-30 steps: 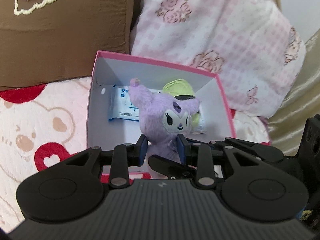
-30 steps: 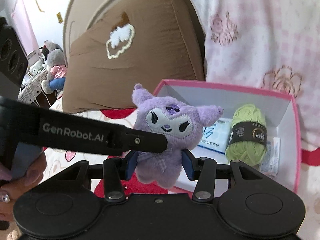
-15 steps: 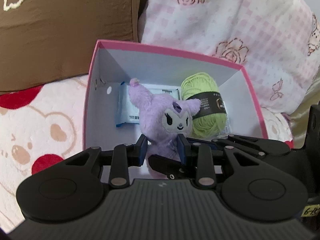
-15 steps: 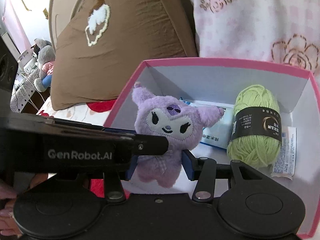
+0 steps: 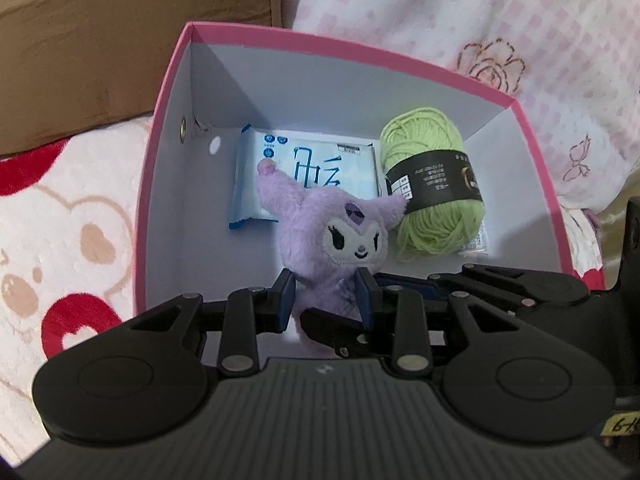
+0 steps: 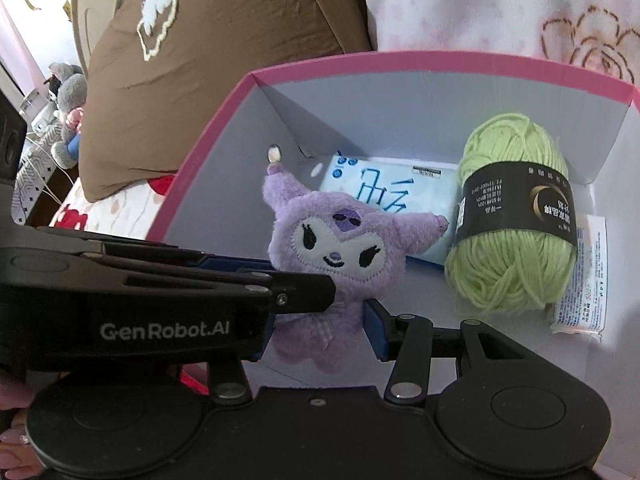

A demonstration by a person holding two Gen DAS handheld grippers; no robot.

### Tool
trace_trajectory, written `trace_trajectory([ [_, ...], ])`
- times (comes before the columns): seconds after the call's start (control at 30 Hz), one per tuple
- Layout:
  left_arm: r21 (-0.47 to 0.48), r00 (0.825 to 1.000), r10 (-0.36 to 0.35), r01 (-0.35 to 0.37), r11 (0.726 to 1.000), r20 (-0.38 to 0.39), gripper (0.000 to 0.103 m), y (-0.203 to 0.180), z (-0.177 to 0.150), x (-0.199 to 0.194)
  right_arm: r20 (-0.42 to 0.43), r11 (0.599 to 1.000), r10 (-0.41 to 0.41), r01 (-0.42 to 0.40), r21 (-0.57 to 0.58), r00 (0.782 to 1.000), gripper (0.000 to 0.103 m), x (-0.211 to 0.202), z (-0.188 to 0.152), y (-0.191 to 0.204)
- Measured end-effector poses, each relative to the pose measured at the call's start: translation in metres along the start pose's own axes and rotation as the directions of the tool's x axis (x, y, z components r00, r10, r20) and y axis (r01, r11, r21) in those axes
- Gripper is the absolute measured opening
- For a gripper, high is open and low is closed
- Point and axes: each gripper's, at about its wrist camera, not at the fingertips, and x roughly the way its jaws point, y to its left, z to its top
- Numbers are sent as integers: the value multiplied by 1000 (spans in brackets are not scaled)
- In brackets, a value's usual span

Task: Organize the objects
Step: 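Lower the plush toy into the box beside the wipe pack and open the left tool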

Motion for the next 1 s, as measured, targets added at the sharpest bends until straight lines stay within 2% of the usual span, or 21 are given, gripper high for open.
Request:
trace_trajectory([
  [0.37, -41, 1000, 11, -11, 999, 6, 31, 3, -1, 10, -27, 1000, -30, 30, -3, 999, 53, 6, 0, -3],
  [0.53, -38, 999, 30, -29, 999, 17, 30, 1, -2, 10, -9, 998, -65, 65, -17, 998, 53, 0, 0, -4],
  [0.67, -38, 999, 32, -30, 999, 34, 31, 1, -3, -2, 6, 999, -48, 48, -9, 999, 54, -16, -5, -7],
  [0.83, -37, 999, 15, -13, 999, 51, 32, 1, -7, -29, 68, 999, -37, 39, -21, 997, 54, -51, -9, -5],
  [1.0, -5, 1000, 1, -1, 1000, 14, 34, -4, -11, -50, 129, 1000, -25, 26, -2, 991, 55, -84, -19, -2],
])
